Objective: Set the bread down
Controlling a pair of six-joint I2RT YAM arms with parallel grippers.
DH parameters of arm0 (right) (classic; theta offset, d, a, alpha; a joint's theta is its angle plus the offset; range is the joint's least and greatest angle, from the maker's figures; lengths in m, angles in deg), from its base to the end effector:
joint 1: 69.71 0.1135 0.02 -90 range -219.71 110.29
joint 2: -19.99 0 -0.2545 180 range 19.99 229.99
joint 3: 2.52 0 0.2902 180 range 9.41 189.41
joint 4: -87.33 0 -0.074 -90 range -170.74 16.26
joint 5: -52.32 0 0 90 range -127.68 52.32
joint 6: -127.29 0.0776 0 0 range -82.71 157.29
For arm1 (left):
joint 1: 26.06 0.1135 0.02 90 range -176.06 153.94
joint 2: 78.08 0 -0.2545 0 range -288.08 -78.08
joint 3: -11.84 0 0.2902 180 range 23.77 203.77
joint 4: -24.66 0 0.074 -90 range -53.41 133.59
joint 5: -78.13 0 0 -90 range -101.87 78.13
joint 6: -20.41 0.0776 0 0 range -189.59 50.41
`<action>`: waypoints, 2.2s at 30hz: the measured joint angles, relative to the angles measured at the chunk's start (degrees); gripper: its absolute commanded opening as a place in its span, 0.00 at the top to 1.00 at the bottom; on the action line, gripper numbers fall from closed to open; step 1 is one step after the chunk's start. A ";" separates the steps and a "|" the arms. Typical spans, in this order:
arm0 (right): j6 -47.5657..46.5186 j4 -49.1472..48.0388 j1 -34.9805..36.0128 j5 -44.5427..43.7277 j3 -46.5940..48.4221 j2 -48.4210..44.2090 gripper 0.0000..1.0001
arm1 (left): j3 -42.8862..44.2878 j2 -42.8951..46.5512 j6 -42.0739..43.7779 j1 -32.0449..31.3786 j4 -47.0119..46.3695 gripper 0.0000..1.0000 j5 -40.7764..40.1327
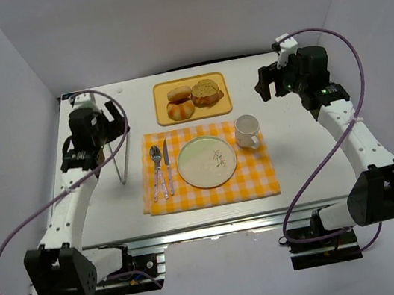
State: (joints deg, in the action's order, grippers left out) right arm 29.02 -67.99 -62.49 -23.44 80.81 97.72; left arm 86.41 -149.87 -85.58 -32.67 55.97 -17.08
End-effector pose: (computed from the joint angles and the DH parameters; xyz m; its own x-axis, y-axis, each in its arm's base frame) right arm 0.3902 0.0687 0.3417 -0.2702 -0.1748 -0.9468 -0.3954 0.9168 -0.0564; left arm 0.3616 -0.0348 0.2971 -0.4658 -0.2222 -0.8565 -0.0967 0.9749 -0.2003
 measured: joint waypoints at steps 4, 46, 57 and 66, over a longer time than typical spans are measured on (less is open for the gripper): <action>-3.98 -0.04 -0.76 5.84 -0.37 -0.17 0.46 | -4.98 3.45 -3.39 2.82 -1.86 0.15 -0.96; -23.78 14.16 -3.34 37.97 -1.29 6.75 0.11 | 0.04 -32.79 14.58 5.75 -2.10 0.38 4.74; -22.93 14.12 -5.11 38.29 -0.57 6.75 0.11 | -1.90 -30.16 11.91 5.25 -1.29 0.94 2.10; -20.98 12.76 -6.29 38.73 -0.55 6.08 0.10 | 1.79 -19.74 -1.57 2.47 -3.65 0.55 17.40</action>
State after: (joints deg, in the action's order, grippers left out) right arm 8.04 -55.23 -68.78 15.29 80.26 103.80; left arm 88.20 -169.61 -87.15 -30.20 52.32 0.31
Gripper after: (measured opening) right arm 0.895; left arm 0.393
